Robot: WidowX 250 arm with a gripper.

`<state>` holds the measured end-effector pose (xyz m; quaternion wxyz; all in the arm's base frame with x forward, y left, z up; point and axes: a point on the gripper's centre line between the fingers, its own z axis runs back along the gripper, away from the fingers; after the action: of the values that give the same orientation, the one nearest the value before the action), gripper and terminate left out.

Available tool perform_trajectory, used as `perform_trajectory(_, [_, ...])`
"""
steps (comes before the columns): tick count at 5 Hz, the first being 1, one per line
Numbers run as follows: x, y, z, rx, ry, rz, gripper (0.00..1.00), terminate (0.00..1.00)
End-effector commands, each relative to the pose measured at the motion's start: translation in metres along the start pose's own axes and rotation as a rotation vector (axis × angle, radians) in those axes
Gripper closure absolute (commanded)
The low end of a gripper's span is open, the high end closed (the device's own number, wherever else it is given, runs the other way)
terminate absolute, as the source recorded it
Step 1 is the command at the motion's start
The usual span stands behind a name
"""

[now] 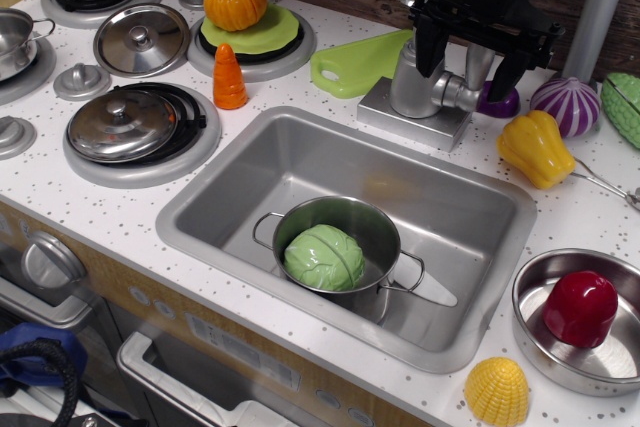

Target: Turn lever vertical to front

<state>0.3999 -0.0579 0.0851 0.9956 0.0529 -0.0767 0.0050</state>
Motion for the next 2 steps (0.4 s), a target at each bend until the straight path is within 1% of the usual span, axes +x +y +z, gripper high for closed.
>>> perform_trajectory(1, [0.0000, 0.0000, 0.0000, 0.000, 0.000, 0.000, 0.00, 0.00])
perform_trajectory(2, [0.0042, 0.0003, 0.0081, 0.062, -0.103, 0.007, 0.00, 0.00])
